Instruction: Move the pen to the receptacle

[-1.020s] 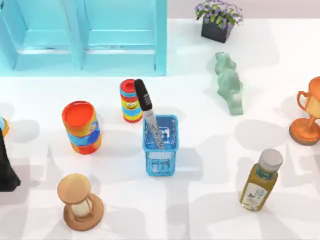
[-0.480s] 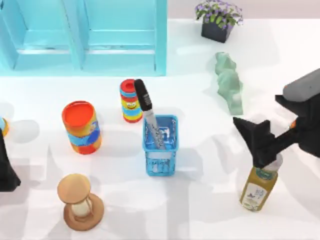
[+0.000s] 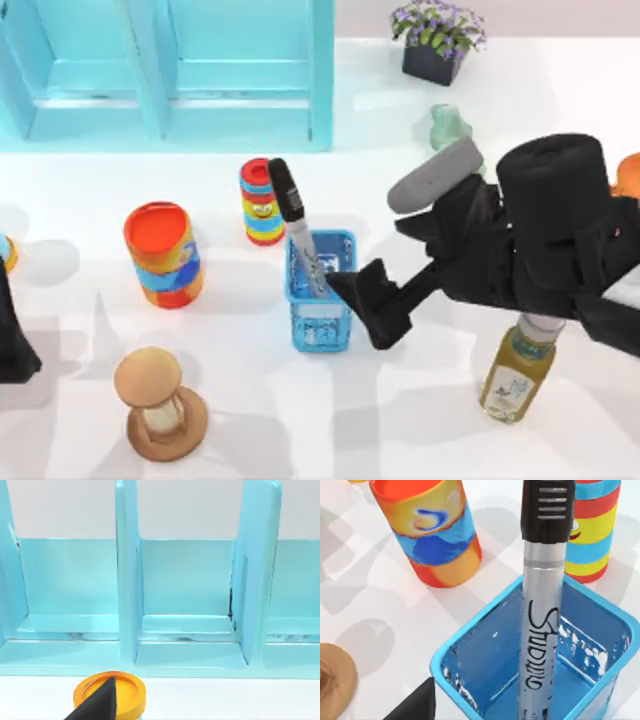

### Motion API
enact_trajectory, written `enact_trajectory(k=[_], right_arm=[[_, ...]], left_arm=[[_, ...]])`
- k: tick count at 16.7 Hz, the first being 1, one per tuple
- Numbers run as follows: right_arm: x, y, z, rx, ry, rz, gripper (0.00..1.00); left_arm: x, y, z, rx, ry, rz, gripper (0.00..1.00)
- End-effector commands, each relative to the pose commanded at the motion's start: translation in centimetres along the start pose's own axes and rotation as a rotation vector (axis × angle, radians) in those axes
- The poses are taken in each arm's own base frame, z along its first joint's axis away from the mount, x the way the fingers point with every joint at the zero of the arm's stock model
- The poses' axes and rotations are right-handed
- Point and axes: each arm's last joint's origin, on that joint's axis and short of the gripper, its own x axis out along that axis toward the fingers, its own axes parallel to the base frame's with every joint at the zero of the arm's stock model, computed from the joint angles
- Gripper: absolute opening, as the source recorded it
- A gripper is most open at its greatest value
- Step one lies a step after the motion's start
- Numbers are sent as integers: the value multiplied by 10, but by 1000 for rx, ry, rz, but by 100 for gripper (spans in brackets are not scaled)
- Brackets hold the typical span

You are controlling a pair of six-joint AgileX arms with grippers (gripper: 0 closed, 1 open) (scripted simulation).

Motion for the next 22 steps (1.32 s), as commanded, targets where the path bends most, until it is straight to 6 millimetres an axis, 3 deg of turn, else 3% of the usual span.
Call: enact_trajectory(k=[8,11,16,18,22], right_arm=[[7,0,0,1,6,1,100],[31,0,5,0,2,4,100],[91,0,-1,2,15,3,100],[102,0,-2,1,9,3,100],[104,1,-2,1,9,3,100]], left_arm=[[0,0,0,0,0,0,100],[0,0,0,0,0,0,100],[0,0,0,0,0,0,100],[0,0,0,0,0,0,100],[0,0,0,0,0,0,100]])
